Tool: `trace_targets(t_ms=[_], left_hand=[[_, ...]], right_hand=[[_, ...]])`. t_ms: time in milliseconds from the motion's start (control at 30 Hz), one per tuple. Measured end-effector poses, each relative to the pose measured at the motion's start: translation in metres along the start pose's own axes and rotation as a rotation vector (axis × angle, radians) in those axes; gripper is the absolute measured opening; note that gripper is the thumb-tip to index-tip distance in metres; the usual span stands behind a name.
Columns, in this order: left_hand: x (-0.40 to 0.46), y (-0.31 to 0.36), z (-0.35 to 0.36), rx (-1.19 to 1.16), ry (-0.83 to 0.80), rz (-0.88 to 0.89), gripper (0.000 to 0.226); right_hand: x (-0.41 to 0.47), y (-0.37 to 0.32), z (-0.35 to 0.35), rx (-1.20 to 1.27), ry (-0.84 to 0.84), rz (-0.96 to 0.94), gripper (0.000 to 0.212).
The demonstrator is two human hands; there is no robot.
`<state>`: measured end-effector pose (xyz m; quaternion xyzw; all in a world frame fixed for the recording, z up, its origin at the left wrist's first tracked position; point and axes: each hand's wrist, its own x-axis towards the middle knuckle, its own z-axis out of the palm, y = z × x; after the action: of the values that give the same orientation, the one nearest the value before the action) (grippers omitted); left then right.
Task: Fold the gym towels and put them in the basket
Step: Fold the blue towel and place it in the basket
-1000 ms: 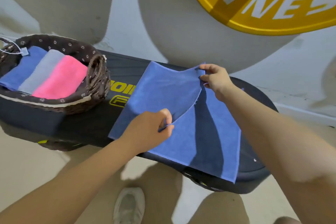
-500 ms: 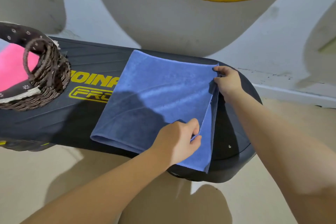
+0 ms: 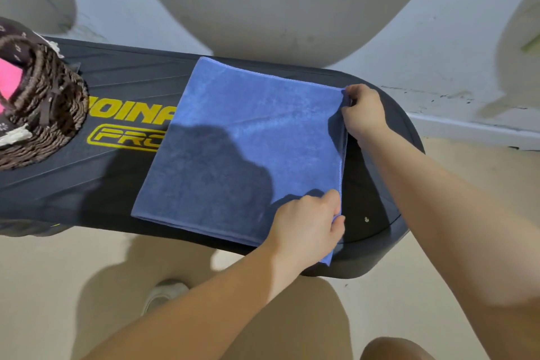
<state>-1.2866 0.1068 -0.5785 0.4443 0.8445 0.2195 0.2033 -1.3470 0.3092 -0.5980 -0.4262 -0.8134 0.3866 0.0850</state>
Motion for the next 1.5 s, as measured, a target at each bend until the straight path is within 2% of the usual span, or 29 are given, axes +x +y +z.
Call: trace_targets(t_ms=[167,367,433,500,567,700,767,967,1067,1167,1267,1367,1500], left_hand=[[-0.009,0.002,0.006,0.172,-0.177,-0.032,0.014],[-0.017,0.012,0.001,0.301,-0.234,-0.025,0.019],[-0.018,0.015,0.001,0.327,-0.237,-0.051,0.018],[-0.018,0.019,0.0,0.303,-0.131,-0.041,0.016],[-0.019,0.021,0.0,0.286,-0.02,0.008,0.015],[-0.021,0.018,0.013,0.373,-0.208,0.008,0.024],[-0.019,0.015,0.015,0.343,-0.202,0.009,0.03],[-0.015,0.0,0.01,-0.031,-0.223,-0.035,0.035],[-0.009,-0.005,0.01,0.054,-0.258,-0.008,0.031],[-0.008,-0.004,0.014,0.21,-0.216,-0.022,0.031],[-0.007,0.004,0.017,0.293,-0.132,-0.056,0.033],[-0.004,0.008,0.02,0.238,-0.135,-0.13,0.024],[-0.006,0.002,0.021,0.235,-0.046,-0.064,0.021]], right_hand=[[-0.029,0.011,-0.019,0.054,-0.006,0.074,0.026],[-0.069,0.014,-0.036,-0.088,-0.29,0.114,0.004],[-0.079,0.011,-0.036,-0.14,-0.359,0.128,0.003],[-0.085,0.01,-0.036,-0.15,-0.39,0.123,0.008],[-0.088,0.008,-0.037,-0.163,-0.378,0.102,0.01],[-0.084,0.013,-0.039,-0.165,-0.287,0.113,0.016],[-0.078,0.011,-0.039,-0.167,-0.236,0.093,0.02],[-0.044,-0.005,-0.029,-0.11,-0.082,0.008,0.028],[-0.028,-0.007,-0.018,-0.077,-0.04,0.041,0.03],[-0.015,-0.008,-0.009,-0.072,-0.008,0.102,0.013],[-0.006,-0.009,-0.003,-0.044,-0.002,0.181,0.042],[-0.001,-0.008,-0.002,-0.054,-0.029,0.185,0.044],[0.002,-0.009,-0.002,-0.041,-0.056,0.157,0.033]])
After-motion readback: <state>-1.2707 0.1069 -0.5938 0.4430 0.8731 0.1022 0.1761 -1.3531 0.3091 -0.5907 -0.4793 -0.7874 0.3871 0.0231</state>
